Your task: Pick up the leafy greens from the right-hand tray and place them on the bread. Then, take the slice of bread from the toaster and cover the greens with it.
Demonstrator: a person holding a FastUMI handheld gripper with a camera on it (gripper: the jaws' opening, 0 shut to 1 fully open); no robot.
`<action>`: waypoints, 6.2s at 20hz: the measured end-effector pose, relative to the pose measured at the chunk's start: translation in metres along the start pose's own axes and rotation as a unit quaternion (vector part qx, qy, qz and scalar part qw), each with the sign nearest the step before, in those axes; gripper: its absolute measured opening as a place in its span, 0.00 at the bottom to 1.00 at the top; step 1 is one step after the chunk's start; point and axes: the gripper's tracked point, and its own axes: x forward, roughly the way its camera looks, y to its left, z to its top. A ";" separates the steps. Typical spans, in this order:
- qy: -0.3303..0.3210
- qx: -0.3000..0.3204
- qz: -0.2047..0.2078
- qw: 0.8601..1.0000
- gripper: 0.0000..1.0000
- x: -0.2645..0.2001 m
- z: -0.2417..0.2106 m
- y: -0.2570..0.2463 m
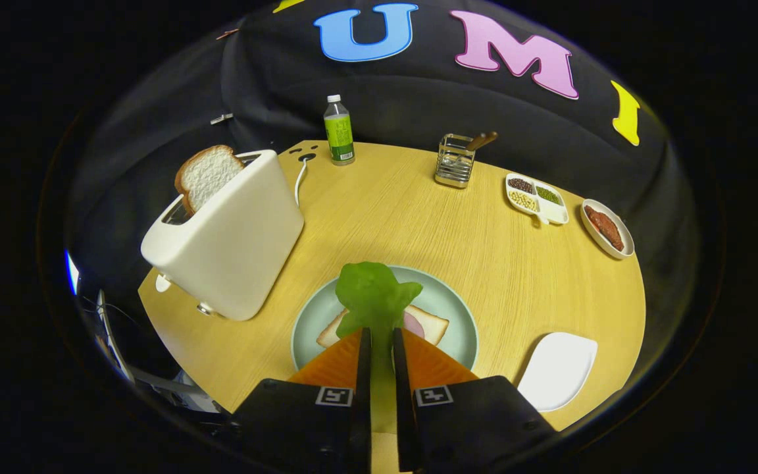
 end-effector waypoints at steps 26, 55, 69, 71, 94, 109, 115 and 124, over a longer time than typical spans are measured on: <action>-0.161 -0.011 0.023 0.987 0.99 -0.064 0.127 0.056; -0.120 -0.103 0.070 0.985 0.79 0.046 0.164 0.225; -0.100 -0.070 0.060 0.991 0.14 0.042 0.167 0.219; -0.110 -0.063 0.067 0.990 0.12 0.033 0.174 0.217; -0.156 0.100 0.075 0.980 0.11 -0.061 0.163 0.069; -0.064 0.208 0.067 0.974 0.12 0.006 0.050 0.006; -0.041 0.214 0.012 0.976 0.16 0.021 0.014 -0.034; -0.049 0.178 -0.071 0.980 0.93 0.007 -0.005 -0.076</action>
